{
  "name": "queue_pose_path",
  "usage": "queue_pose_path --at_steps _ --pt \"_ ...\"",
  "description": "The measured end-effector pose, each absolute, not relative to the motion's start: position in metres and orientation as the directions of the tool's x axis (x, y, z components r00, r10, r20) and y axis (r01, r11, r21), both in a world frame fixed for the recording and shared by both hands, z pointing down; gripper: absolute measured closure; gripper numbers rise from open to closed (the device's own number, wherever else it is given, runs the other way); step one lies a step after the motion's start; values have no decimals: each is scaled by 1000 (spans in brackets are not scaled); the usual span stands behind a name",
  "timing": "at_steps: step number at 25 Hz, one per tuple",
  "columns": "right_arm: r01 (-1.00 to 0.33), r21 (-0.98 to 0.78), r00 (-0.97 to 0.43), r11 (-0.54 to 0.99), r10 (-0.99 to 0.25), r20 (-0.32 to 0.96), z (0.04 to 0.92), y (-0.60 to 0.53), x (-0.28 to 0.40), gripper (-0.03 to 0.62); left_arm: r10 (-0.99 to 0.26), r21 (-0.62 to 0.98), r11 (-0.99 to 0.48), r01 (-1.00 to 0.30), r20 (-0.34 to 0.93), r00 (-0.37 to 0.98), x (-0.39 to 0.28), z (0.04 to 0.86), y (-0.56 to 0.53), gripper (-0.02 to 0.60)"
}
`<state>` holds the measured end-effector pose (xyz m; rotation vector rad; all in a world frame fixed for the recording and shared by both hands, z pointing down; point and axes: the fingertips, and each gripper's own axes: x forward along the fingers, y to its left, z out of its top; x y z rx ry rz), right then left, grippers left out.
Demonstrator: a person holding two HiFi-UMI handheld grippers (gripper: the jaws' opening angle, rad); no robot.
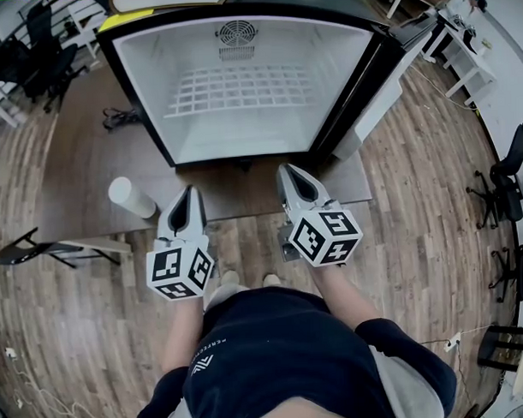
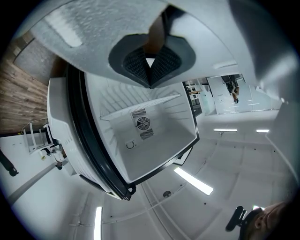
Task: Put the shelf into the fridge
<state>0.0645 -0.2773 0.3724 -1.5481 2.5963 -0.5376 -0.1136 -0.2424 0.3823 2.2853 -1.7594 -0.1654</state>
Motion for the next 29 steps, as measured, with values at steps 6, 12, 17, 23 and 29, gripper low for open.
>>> queue_pose_path --at_steps 6,12,17,23,29 --pt "-839 -349 -482 416 -868 123 376 -275 67 592 -967 270 -217 -938 71 244 -119 384 -239 581" --pt "-840 -363 -470 403 -875 115 374 -277 72 592 -967 269 -215 -939 79 244 -119 386 -238 581" --pt "-840 -367 -470 400 -874 124 377 -279 72 592 -966 275 -210 -938 91 243 -118 390 -238 581" --pt "-835 -369 -481 408 -867 129 380 -281 69 592 -967 276 -199 -940 98 233 -119 391 -239 581" --pt "-832 -368 -487 415 -864 127 380 -283 69 592 -967 273 -200 -941 99 234 -118 390 -241 581"
